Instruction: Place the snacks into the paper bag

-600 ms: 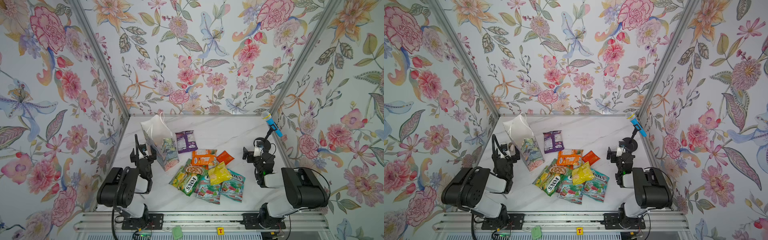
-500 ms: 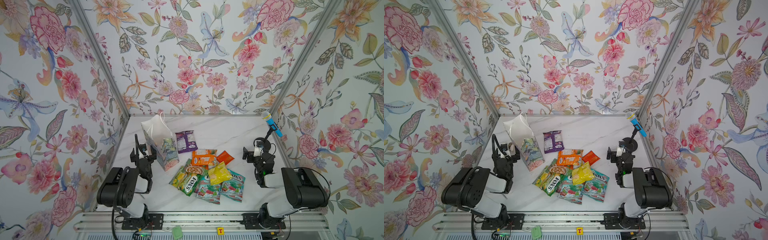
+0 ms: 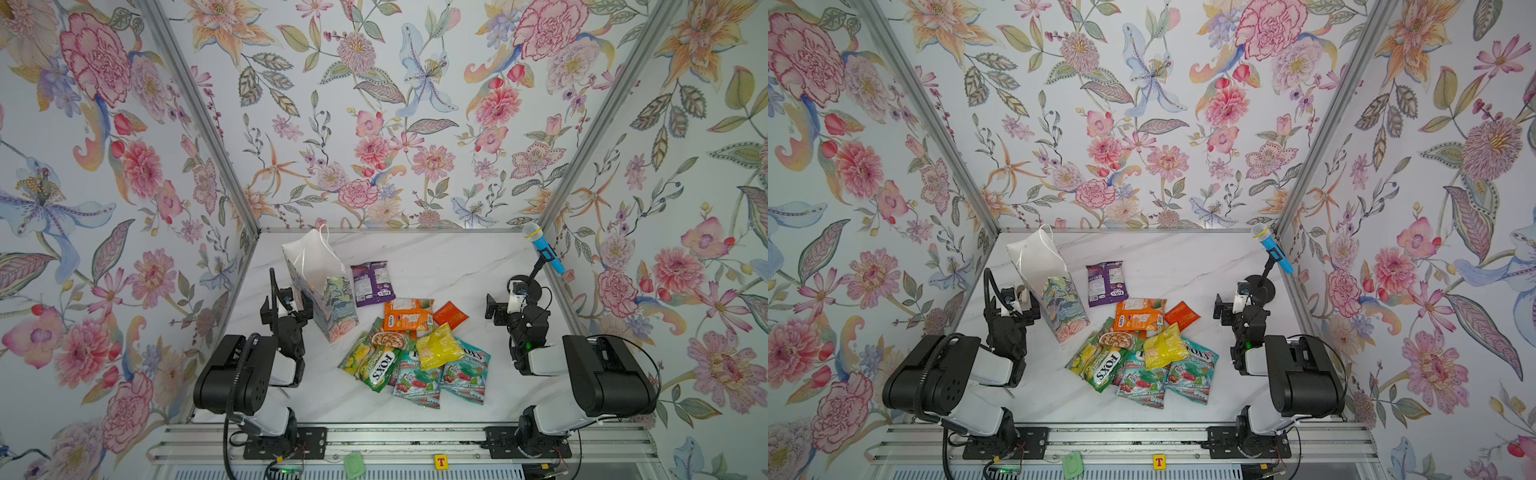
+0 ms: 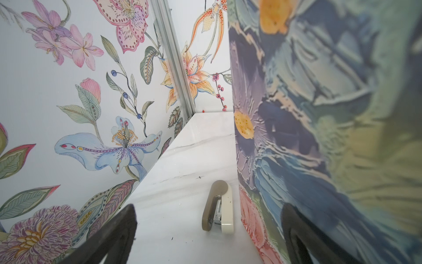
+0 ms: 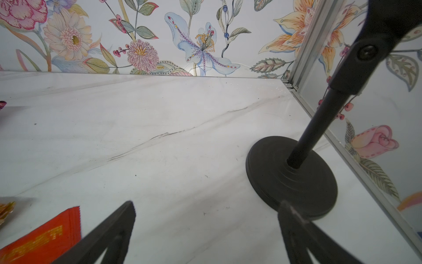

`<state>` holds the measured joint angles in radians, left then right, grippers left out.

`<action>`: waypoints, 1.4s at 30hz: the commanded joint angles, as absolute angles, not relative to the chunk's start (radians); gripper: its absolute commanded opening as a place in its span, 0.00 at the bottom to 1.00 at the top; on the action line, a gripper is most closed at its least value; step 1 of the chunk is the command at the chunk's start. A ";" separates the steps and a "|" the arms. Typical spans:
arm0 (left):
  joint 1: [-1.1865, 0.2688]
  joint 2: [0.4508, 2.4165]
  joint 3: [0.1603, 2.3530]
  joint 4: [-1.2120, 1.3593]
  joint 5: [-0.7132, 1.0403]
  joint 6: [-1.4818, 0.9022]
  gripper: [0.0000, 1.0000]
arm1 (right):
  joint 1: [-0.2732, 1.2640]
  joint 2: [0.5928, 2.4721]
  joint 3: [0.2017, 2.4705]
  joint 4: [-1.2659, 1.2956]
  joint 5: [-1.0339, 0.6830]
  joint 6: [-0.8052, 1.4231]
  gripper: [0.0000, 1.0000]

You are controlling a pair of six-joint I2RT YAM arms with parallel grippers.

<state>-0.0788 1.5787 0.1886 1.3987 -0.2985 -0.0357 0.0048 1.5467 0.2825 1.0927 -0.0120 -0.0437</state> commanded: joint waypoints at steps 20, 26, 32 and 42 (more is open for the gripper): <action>-0.101 1.587 0.159 1.496 -0.314 -0.008 0.99 | 0.012 1.546 0.303 1.086 0.001 -0.035 0.99; -0.130 1.597 0.040 1.745 -0.372 0.008 0.99 | 0.023 1.514 0.282 1.103 0.024 -0.040 0.99; -0.226 1.376 -0.002 1.677 -0.493 0.101 0.99 | 0.054 1.273 0.478 0.512 0.174 0.096 0.99; -0.229 0.574 0.076 0.900 -0.544 -0.346 0.99 | -0.006 0.926 0.420 0.349 -0.083 0.436 0.99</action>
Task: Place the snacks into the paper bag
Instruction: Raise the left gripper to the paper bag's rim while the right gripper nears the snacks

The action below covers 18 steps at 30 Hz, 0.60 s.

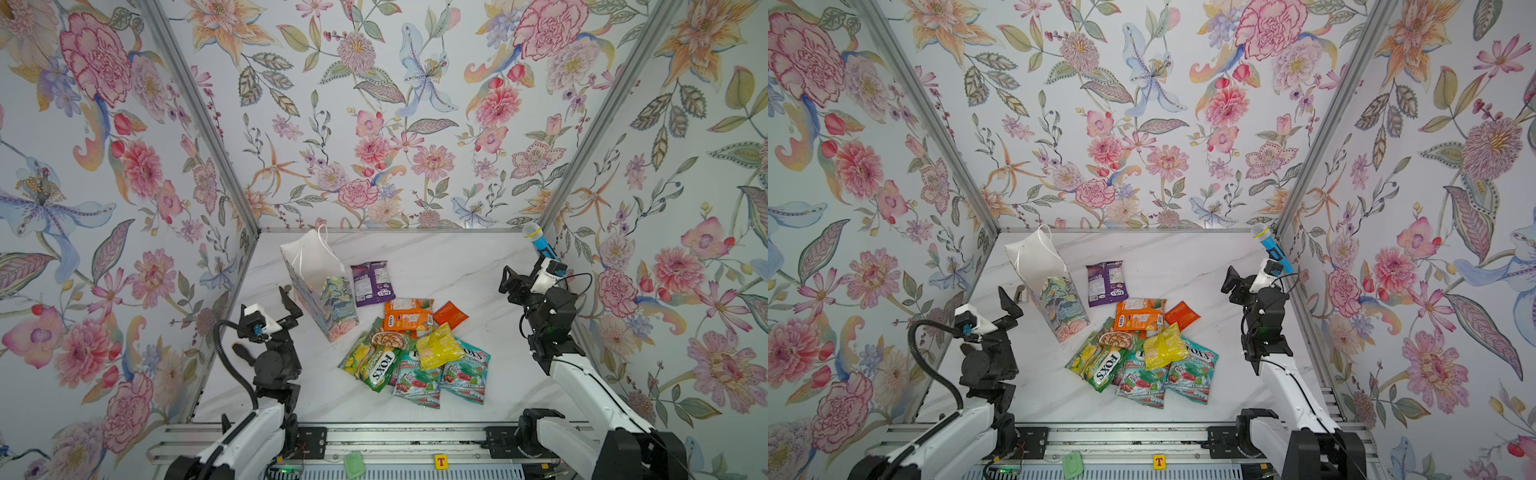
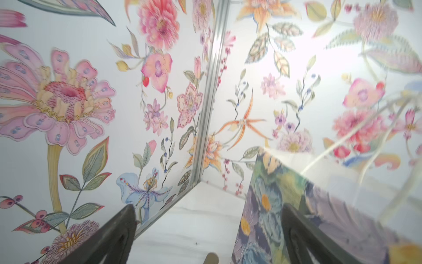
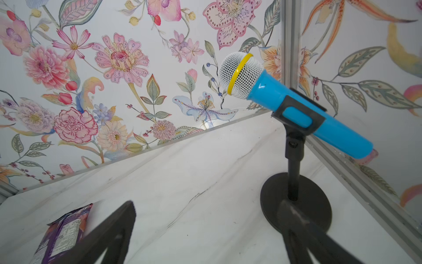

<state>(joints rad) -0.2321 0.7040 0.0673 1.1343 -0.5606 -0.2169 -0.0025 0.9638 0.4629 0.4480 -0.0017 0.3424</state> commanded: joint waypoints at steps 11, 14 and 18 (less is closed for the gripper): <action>-0.204 0.444 0.489 0.256 -0.523 -0.379 0.99 | 0.000 1.032 0.580 0.109 -0.179 0.430 0.99; -0.204 0.511 0.626 0.161 -0.505 -0.424 0.99 | 0.005 1.076 0.612 0.108 -0.217 0.449 0.98; -0.200 0.502 0.692 0.170 -0.429 -0.313 0.99 | 0.015 1.125 0.672 0.057 -0.217 0.450 0.98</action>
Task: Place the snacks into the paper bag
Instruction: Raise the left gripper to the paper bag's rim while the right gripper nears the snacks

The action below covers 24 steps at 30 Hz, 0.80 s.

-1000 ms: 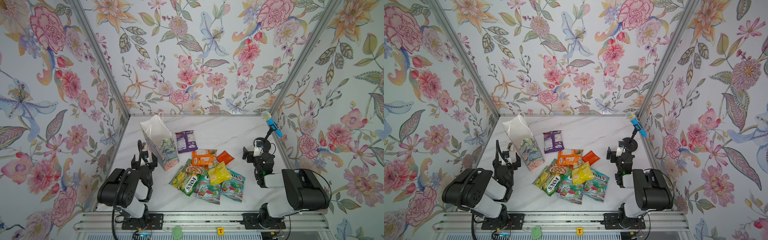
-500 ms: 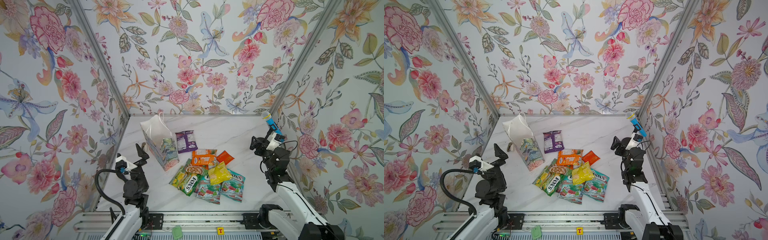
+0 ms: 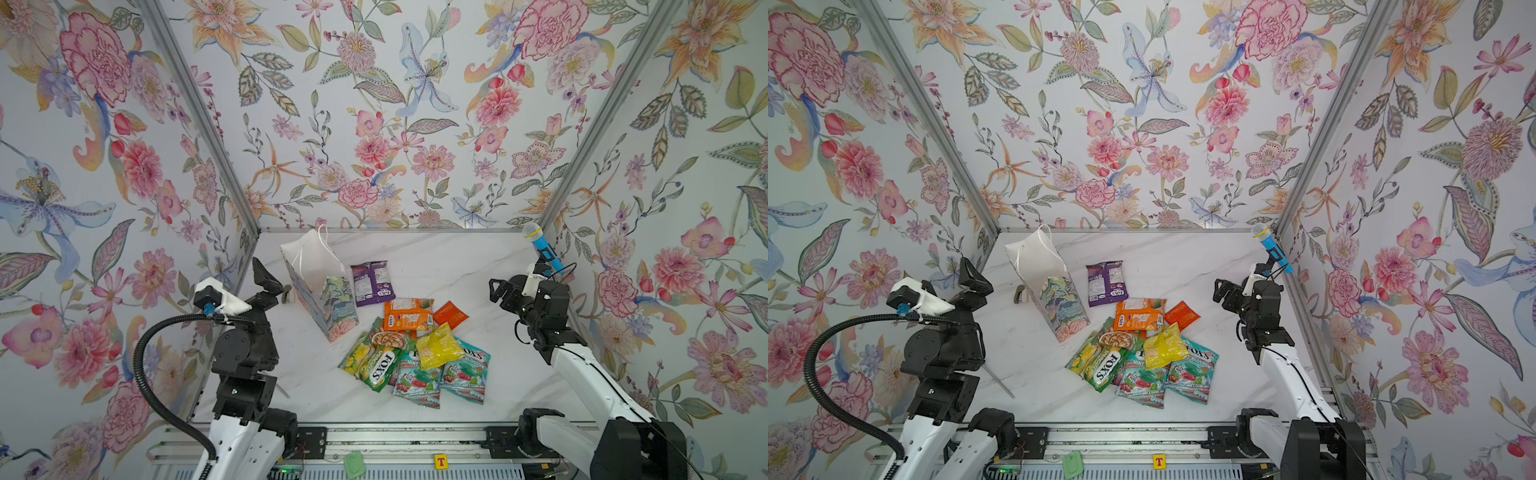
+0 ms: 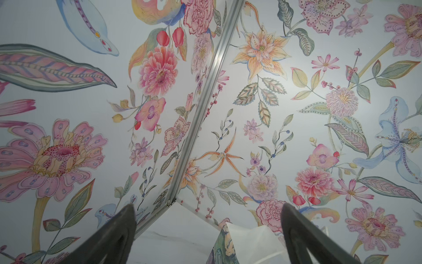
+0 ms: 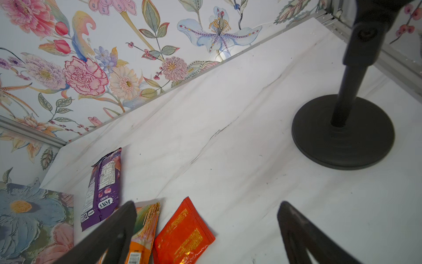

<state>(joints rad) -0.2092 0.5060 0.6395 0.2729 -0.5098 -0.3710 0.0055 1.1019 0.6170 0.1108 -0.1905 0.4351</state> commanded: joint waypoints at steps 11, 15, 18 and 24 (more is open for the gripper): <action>-0.201 1.089 1.621 -0.710 -0.193 -0.340 0.97 | 0.022 1.216 0.765 -0.062 -0.347 0.427 0.95; -0.202 1.214 1.733 -0.860 -0.133 -0.343 0.99 | 0.025 1.232 0.783 -0.079 -0.373 0.408 0.96; -0.201 1.268 1.761 -0.927 -0.127 -0.337 0.99 | 0.026 1.241 0.794 -0.098 -0.391 0.393 0.95; -0.202 1.323 1.728 -0.982 -0.119 -0.321 0.99 | 0.031 1.266 0.799 -0.106 -0.439 0.379 0.95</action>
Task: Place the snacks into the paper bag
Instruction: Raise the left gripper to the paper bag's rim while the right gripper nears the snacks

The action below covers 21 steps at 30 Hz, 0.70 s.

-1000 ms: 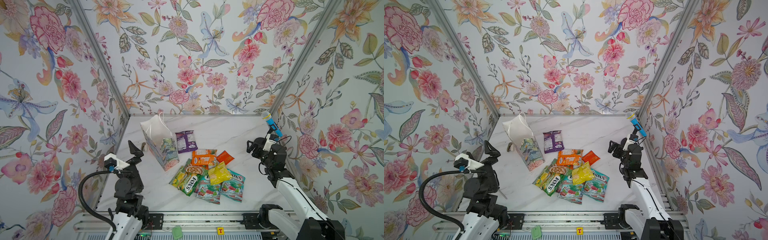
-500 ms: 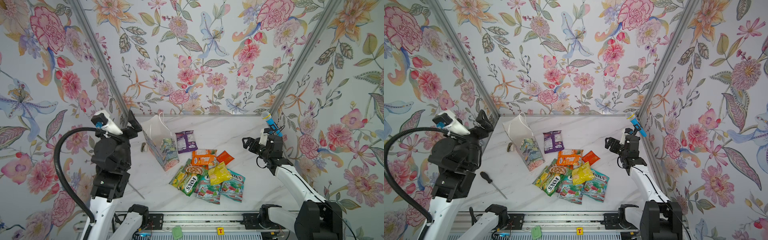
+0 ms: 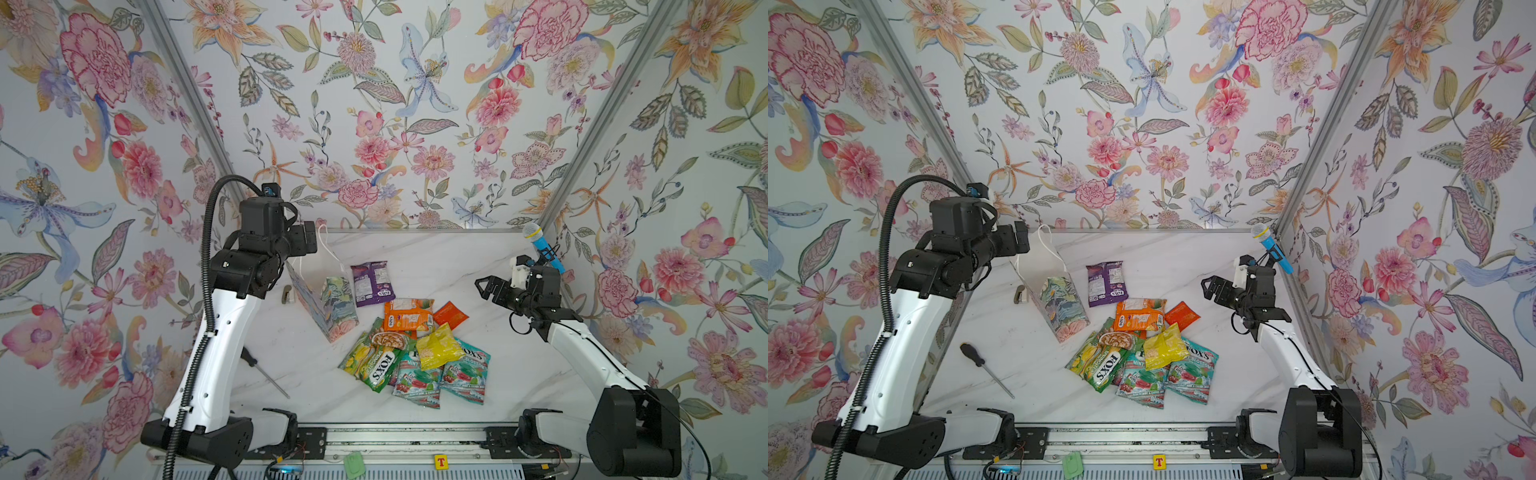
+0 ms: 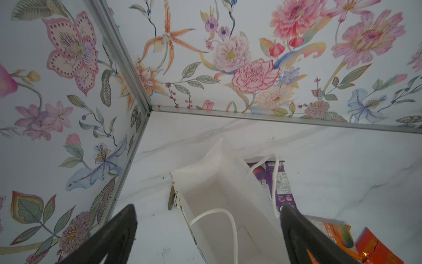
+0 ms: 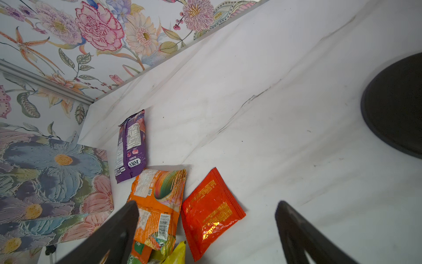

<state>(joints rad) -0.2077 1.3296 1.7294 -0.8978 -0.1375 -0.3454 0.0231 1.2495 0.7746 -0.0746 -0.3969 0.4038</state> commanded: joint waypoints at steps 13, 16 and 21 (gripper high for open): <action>-0.202 1.321 1.573 -0.991 -0.089 -0.340 0.99 | 0.037 1.306 0.795 -0.095 -0.482 0.363 0.95; -0.202 1.318 1.548 -0.992 -0.078 -0.347 0.99 | 0.038 1.309 0.795 -0.094 -0.494 0.358 0.95; -0.197 1.309 1.525 -1.006 -0.077 -0.347 0.99 | 0.038 1.315 0.788 -0.093 -0.498 0.353 0.95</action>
<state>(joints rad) -0.2077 1.3331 1.5383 -0.9798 -0.0860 -0.3412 0.0326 1.3045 0.7780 -0.0860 -0.4820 0.3729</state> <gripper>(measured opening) 0.991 0.950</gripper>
